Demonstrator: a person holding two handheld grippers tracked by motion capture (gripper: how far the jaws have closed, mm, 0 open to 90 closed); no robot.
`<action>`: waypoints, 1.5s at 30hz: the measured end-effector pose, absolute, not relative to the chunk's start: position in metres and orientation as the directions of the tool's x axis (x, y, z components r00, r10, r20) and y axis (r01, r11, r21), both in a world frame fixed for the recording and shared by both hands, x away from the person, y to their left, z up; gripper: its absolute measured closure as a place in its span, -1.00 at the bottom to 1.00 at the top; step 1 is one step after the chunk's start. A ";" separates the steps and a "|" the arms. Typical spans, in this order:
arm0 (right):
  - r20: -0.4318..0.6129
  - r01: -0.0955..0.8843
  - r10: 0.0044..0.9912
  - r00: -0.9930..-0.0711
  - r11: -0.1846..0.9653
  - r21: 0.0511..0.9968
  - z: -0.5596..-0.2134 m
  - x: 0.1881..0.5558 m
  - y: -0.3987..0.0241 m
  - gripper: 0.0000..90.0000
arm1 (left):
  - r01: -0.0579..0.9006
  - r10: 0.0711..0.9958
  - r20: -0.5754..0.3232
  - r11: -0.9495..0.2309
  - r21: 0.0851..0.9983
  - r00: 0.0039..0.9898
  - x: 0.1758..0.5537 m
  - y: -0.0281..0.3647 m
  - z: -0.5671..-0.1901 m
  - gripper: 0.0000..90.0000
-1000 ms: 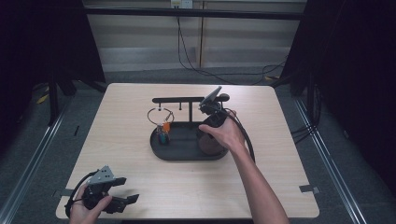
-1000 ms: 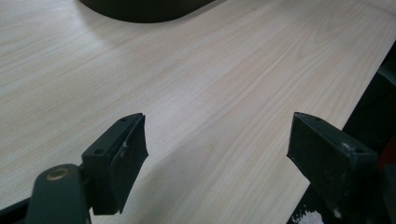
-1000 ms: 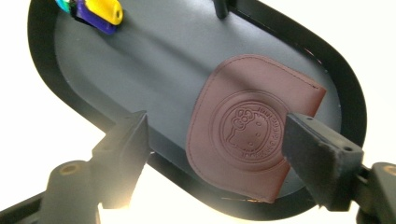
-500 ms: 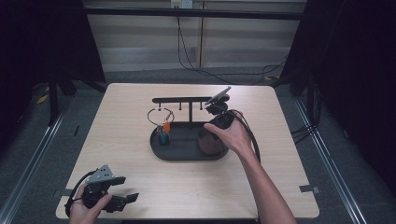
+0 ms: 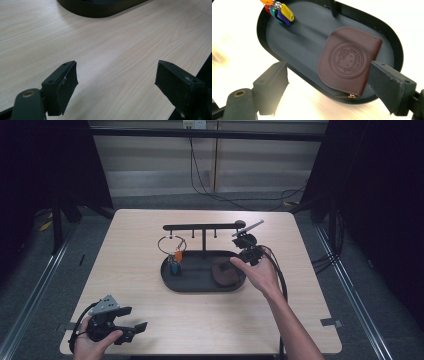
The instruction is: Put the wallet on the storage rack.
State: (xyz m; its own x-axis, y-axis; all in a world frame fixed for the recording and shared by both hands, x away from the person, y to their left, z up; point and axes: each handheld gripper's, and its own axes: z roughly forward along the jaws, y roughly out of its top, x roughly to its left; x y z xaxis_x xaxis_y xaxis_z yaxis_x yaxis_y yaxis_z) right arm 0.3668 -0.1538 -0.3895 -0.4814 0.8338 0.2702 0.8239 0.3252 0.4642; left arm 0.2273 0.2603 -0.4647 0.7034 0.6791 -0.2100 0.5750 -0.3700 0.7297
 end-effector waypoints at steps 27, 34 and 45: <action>0.292 0.767 0.840 -0.456 0.206 0.607 -0.414 0.303 -0.207 -0.50 | 0.604 0.692 -0.233 -0.355 0.714 0.683 0.230 0.261 -0.465 -0.57; 0.322 0.756 0.836 -0.445 0.158 0.635 -0.426 0.279 -0.218 -0.56 | 0.605 0.697 -0.231 -0.354 0.713 0.679 0.230 0.261 -0.466 -0.56; 0.291 0.732 0.848 -0.444 0.156 0.664 -0.446 0.242 -0.234 -0.58 | 0.604 0.700 -0.225 -0.356 0.713 0.678 0.231 0.260 -0.466 -0.56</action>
State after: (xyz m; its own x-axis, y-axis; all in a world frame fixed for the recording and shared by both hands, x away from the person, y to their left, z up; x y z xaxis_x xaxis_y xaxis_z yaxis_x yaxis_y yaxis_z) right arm 0.2418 -0.2344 -0.4457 -0.4439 0.8476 0.2907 0.7318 0.1557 0.6635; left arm 0.2314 0.2597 -0.4663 0.6779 0.6998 -0.2253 0.6043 -0.3560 0.7128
